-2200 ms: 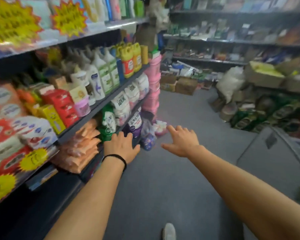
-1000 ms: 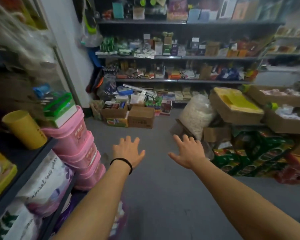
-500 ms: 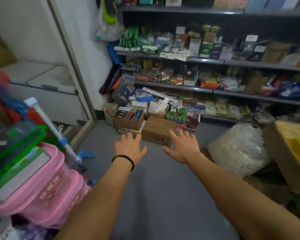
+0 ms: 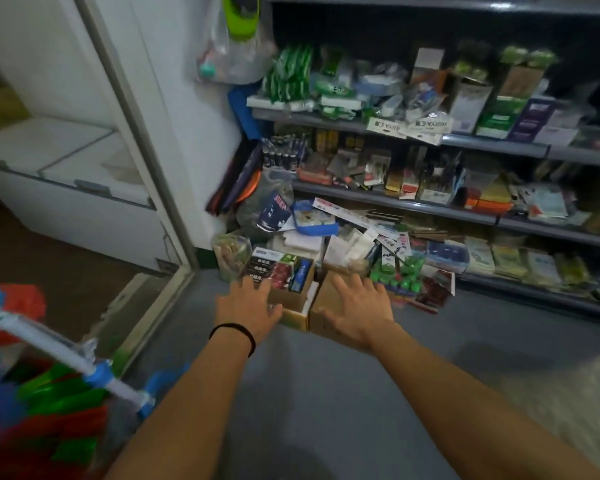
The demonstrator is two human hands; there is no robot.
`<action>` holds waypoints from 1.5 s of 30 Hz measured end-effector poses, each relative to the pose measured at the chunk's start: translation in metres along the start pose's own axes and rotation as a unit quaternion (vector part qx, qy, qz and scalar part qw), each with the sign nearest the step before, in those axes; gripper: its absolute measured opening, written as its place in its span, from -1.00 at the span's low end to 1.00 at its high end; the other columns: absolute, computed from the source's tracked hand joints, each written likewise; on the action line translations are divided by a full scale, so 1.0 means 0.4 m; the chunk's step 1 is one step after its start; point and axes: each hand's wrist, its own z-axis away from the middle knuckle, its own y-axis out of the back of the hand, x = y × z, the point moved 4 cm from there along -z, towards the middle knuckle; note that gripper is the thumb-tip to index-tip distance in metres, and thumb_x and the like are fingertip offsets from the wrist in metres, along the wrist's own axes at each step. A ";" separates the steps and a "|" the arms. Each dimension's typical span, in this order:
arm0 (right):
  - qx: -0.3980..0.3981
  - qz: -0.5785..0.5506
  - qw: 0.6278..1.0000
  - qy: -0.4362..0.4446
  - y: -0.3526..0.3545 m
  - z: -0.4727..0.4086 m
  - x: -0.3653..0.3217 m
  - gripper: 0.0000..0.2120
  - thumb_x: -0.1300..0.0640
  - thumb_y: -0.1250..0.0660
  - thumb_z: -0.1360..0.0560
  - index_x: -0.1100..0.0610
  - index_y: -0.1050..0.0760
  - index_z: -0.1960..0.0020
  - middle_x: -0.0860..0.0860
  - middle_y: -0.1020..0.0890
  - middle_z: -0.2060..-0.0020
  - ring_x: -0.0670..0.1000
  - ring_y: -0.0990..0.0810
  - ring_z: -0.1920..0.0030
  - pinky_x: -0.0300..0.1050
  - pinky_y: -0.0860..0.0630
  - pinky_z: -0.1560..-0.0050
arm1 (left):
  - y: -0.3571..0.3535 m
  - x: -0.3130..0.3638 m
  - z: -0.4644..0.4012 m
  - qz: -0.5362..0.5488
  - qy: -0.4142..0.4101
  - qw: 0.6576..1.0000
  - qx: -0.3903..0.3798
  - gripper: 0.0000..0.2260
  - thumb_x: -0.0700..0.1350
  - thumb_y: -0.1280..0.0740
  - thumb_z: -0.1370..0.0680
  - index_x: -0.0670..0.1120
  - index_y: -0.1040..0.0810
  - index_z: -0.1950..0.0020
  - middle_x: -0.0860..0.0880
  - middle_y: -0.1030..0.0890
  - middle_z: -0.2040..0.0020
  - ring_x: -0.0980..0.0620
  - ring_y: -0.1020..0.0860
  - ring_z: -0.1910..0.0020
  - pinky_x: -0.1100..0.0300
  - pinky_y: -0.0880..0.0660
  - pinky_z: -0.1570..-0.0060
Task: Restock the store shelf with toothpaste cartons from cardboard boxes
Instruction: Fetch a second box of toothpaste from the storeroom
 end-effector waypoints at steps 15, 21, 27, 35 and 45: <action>-0.061 -0.043 0.997 -0.029 -0.128 -0.914 -0.073 -0.32 -0.35 -0.03 -0.52 -0.04 -0.05 -0.53 0.13 -0.31 -0.40 0.19 -0.29 -0.39 0.16 -0.21 -0.37 | -0.110 -0.232 -0.903 -0.018 -0.011 0.998 -0.054 -0.57 0.23 -0.11 -0.55 0.02 -0.31 -0.31 -0.10 -0.40 -0.27 -0.13 -0.37 -0.25 -0.03 -0.43 -0.04; -0.099 -0.092 0.987 -0.089 -0.272 -1.165 -0.060 -0.34 -0.35 -0.06 -0.52 -0.06 -0.08 -0.51 0.14 -0.32 -0.42 0.19 -0.34 -0.35 0.09 -0.25 -0.31 | -0.264 -0.271 -1.197 0.004 -0.023 0.993 -0.112 -0.56 0.19 -0.14 -0.55 0.02 -0.27 -0.37 -0.10 -0.39 -0.28 -0.14 -0.38 -0.23 -0.03 -0.44 -0.04; -0.128 -0.168 0.956 -0.202 -0.483 -1.316 -0.034 -0.34 -0.35 -0.05 -0.52 -0.06 -0.08 -0.51 0.09 -0.37 -0.37 0.17 -0.35 -0.35 0.09 -0.29 -0.30 | -0.494 -0.329 -1.440 0.034 -0.022 0.987 -0.157 -0.62 0.19 -0.16 -0.53 0.05 -0.35 -0.26 -0.05 -0.48 -0.19 -0.10 -0.47 -0.16 -0.04 -0.50 -0.04; -0.132 -0.301 0.857 -0.398 -0.938 -1.466 -0.019 -0.38 -0.31 -0.10 -0.53 0.03 -0.21 -0.45 0.18 -0.45 -0.27 0.23 -0.42 -0.27 0.10 -0.37 -0.22 | -0.928 -0.413 -1.744 0.037 -0.009 0.980 -0.193 -0.60 0.20 -0.11 -0.56 -0.02 -0.40 -0.25 -0.10 -0.54 -0.14 -0.14 -0.53 -0.09 -0.02 -0.49 -0.01; -0.043 -0.488 0.714 -0.500 -1.263 -1.539 0.018 -0.21 -0.46 0.03 -0.45 0.12 -0.30 -0.39 0.17 -0.53 -0.23 0.19 -0.50 -0.22 0.14 -0.44 -0.24 | -1.249 -0.456 -1.790 0.341 0.204 0.890 -0.224 -0.54 0.10 0.09 -0.67 -0.12 -0.32 -0.43 -0.22 -0.41 -0.35 -0.17 -0.41 -0.28 0.12 -0.27 -0.11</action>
